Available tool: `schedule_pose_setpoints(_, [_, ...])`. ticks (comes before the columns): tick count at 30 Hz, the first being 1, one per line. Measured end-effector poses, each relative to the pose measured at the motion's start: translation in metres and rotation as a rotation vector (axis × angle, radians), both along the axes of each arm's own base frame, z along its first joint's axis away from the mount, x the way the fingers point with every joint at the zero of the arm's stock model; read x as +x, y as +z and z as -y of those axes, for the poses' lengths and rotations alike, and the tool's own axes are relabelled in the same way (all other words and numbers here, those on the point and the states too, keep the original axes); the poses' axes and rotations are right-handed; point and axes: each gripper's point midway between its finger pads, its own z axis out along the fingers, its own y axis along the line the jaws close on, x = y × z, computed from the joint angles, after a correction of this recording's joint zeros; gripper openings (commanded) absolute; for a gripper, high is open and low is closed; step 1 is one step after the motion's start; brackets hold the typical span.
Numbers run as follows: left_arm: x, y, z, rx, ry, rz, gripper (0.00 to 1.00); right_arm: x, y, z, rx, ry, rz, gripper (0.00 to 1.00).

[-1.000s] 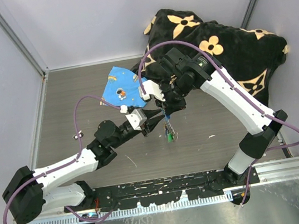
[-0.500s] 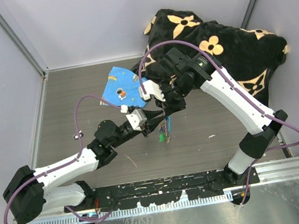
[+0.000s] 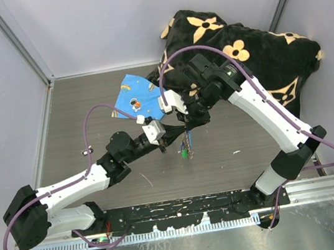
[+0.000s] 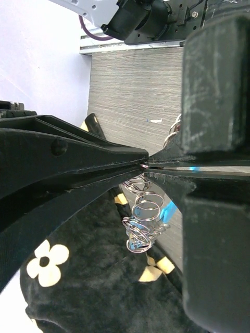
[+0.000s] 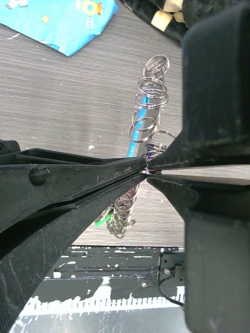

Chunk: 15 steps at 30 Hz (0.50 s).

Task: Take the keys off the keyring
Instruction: Remove the key from the keyring.

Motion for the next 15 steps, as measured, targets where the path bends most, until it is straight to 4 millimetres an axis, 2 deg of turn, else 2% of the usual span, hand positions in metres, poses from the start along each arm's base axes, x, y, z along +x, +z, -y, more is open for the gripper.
schedule_pose_setpoints(7, [0.002,-0.006,-0.004,0.02,0.023,-0.038,0.0,0.006,0.014,-0.003,0.125,-0.02,-0.029,0.32])
schedule_pose_setpoints(15, [0.003,-0.001,-0.008,0.007,0.033,-0.048,0.0,0.014,0.025,0.003,0.222,-0.055,-0.075,0.45])
